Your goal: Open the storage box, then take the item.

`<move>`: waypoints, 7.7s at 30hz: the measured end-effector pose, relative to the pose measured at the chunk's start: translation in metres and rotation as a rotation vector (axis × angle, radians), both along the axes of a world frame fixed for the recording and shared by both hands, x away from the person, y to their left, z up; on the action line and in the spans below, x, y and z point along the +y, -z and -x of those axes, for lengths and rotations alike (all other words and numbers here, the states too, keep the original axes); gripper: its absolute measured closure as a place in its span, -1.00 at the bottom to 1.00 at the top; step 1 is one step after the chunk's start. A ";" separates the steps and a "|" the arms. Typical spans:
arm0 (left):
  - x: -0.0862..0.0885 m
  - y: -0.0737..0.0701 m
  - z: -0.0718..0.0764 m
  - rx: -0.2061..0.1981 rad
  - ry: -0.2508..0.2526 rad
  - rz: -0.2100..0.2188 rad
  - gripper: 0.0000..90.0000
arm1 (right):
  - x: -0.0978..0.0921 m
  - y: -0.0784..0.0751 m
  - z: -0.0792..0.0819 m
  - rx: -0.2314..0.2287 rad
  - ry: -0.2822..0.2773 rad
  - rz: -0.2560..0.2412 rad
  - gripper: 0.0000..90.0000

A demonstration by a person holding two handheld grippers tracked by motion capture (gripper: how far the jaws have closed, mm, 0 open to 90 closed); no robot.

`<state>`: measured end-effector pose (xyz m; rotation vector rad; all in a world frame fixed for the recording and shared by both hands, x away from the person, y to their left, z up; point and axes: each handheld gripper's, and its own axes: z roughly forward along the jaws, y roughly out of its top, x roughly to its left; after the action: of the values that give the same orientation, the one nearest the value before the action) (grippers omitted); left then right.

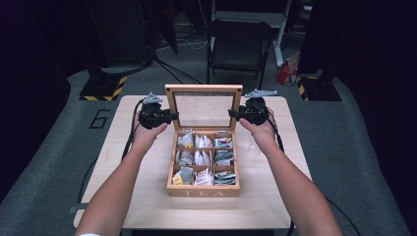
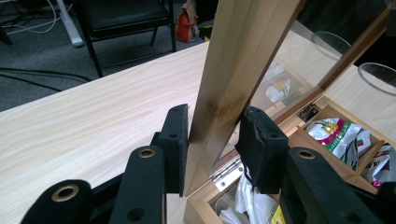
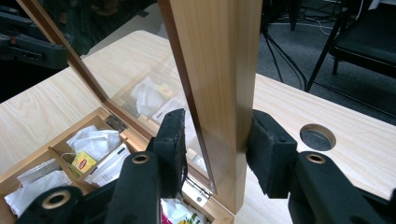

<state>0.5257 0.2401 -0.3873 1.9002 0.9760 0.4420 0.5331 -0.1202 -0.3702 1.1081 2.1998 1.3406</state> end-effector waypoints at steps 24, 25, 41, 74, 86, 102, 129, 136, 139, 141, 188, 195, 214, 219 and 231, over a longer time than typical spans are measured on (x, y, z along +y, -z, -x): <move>0.000 -0.001 -0.010 0.025 0.000 0.001 0.43 | -0.002 0.010 0.004 0.027 0.024 0.015 0.11; -0.001 -0.001 -0.010 0.030 -0.003 0.001 0.43 | -0.003 0.009 0.006 0.028 0.024 0.020 0.09; -0.001 0.001 -0.018 0.040 -0.015 0.014 0.44 | -0.004 0.013 0.022 0.007 -0.023 0.031 0.05; 0.000 0.011 -0.023 0.090 -0.060 0.037 0.39 | 0.004 0.017 0.038 -0.004 -0.074 0.024 0.05; 0.002 0.008 -0.005 0.095 -0.058 0.024 0.22 | 0.008 0.018 0.056 -0.012 -0.103 0.047 -0.03; 0.005 -0.001 0.020 0.068 -0.022 0.002 0.05 | 0.018 0.019 0.076 -0.026 -0.131 0.092 -0.03; 0.010 0.004 0.054 0.053 -0.023 0.002 0.17 | 0.033 0.023 0.098 -0.029 -0.210 0.102 0.15; 0.012 0.004 0.066 0.042 -0.003 0.008 0.24 | 0.041 0.027 0.107 -0.029 -0.246 0.114 0.15; 0.012 0.003 0.071 0.038 0.011 0.003 0.25 | 0.044 0.029 0.111 -0.035 -0.259 0.123 0.15; 0.014 0.002 0.075 0.029 0.018 0.012 0.24 | 0.045 0.031 0.113 -0.030 -0.265 0.125 0.15; 0.036 -0.001 0.103 0.020 -0.010 0.066 0.15 | 0.120 0.062 0.108 0.066 -0.491 0.130 0.48; 0.038 -0.001 0.104 0.022 -0.013 0.067 0.14 | 0.126 0.065 0.109 0.075 -0.515 0.138 0.49; 0.045 0.000 0.108 0.022 -0.028 0.082 0.14 | 0.135 0.075 0.103 0.086 -0.562 0.181 0.60; 0.046 0.000 0.108 0.020 -0.035 0.084 0.14 | 0.136 0.077 0.102 0.098 -0.568 0.183 0.61; 0.047 -0.001 0.109 0.015 -0.039 0.098 0.15 | 0.139 0.080 0.100 0.132 -0.582 0.191 0.78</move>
<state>0.4167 0.2874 -0.3861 1.8022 1.0277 0.3960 0.4326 0.0185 -0.4499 0.5121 2.8140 1.2435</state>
